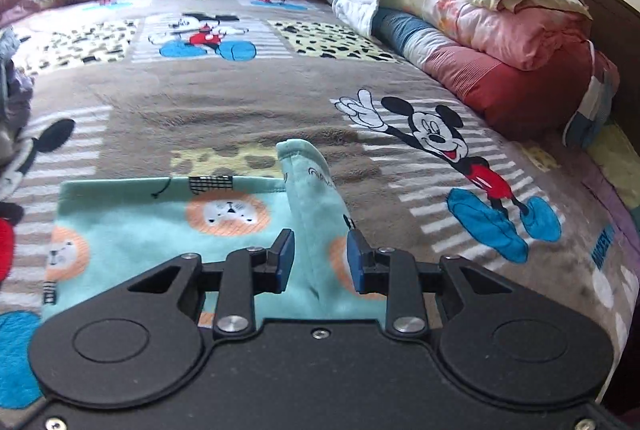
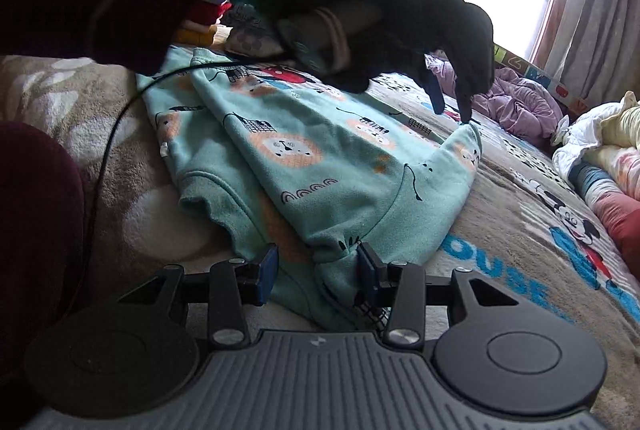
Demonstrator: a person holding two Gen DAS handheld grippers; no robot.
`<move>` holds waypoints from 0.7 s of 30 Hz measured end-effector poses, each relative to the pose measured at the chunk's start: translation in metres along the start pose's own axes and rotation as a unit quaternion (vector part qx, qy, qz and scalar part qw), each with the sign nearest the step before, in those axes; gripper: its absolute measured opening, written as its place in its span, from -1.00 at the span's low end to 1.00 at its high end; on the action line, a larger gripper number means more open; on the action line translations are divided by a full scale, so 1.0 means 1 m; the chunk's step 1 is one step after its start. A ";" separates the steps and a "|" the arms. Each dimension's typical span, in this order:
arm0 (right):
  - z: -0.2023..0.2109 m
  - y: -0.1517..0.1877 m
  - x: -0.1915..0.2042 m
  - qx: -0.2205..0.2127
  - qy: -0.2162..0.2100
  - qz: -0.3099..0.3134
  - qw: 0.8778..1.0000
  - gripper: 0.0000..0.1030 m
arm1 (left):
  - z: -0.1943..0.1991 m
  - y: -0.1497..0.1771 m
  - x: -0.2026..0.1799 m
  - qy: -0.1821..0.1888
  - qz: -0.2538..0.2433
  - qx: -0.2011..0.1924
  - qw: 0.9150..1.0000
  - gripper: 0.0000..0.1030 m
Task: Fold clothes
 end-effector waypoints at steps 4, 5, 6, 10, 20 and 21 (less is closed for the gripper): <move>0.001 0.000 -0.001 -0.002 -0.005 -0.009 1.000 -0.11 | -0.025 -0.005 0.004 -0.002 0.026 0.006 1.000 -0.20; 0.001 0.000 -0.001 -0.003 -0.006 -0.011 1.000 -0.11 | -0.031 -0.006 0.005 -0.001 0.033 0.007 0.999 -0.20; 0.001 0.000 -0.002 -0.003 -0.007 -0.013 1.000 -0.10 | -0.036 -0.008 0.006 -0.001 0.040 0.008 0.999 -0.20; 0.000 -0.001 -0.002 -0.002 -0.010 -0.019 1.000 -0.06 | -0.055 -0.008 0.016 -0.011 0.063 0.011 0.998 -0.47; -0.002 -0.002 -0.005 0.002 -0.015 -0.031 0.999 -0.06 | -0.073 -0.001 0.040 -0.027 0.056 0.004 0.998 -0.82; -0.003 -0.002 -0.006 0.003 -0.016 -0.032 0.999 -0.05 | -0.076 0.000 0.043 -0.027 0.061 0.006 0.998 -0.82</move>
Point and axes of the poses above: each gripper's, at about its wrist camera, not at the fingertips, and z roughly against the way its jaws point, x to its left, y to its underside, the point moved 6 cm from there along -z, roughly the way its jaws point, and after that the axes turned 12 degrees about -x, right-handed, at the moved point
